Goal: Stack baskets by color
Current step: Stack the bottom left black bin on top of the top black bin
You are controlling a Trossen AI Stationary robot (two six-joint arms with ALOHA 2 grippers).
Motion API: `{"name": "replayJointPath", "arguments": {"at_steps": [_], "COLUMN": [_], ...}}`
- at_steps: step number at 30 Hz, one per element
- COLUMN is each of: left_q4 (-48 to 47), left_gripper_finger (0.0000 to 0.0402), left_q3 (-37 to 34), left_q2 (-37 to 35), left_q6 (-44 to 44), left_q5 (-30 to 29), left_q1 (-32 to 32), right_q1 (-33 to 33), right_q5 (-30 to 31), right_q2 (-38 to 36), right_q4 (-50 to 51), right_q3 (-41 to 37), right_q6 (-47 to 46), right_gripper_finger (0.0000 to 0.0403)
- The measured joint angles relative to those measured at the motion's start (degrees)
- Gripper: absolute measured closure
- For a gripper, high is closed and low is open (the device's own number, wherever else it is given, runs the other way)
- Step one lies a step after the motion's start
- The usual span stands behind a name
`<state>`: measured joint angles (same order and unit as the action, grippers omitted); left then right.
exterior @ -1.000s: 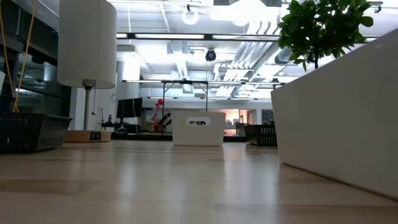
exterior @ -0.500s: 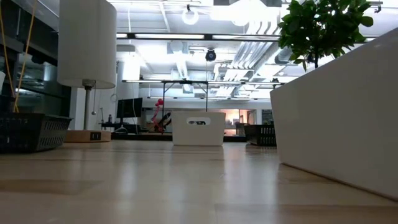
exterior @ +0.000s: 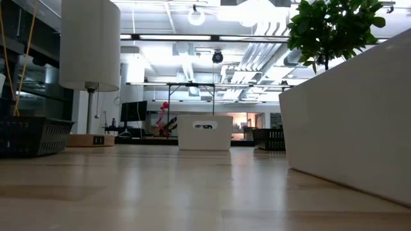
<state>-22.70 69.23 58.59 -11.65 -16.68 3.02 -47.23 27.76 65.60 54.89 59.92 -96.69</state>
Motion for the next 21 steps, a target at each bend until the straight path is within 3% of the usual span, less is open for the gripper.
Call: {"name": "replayJointPath", "arguments": {"at_steps": [6, 12, 17, 21], "left_q4": [-0.16, -0.62, -2.29, -1.74], "left_gripper_finger": [0.0401, 0.0401, 0.0401, 0.0401], "left_q3": [0.00, 0.00, -0.07, -0.53], "left_q2": [0.00, 0.00, -0.50, -0.45], "left_q6": [-2.84, -4.67, -2.81, 0.06], "left_q5": [7.50, 12.88, 13.34, 10.63], "left_q1": [0.01, 0.15, 1.37, 2.60], "right_q1": [13.65, 23.48, 28.97, 29.88], "right_q5": [-4.17, -2.85, -2.62, -1.11], "right_q2": [2.99, 5.01, 4.38, 4.09], "right_q4": [-18.26, -35.68, -41.98, -39.96], "right_q3": [0.02, 0.02, 0.02, 0.09], "right_q6": [30.98, 56.61, 65.52, 65.71], "right_gripper_finger": [0.0201, 0.0201, 0.0201, 0.0201]}}
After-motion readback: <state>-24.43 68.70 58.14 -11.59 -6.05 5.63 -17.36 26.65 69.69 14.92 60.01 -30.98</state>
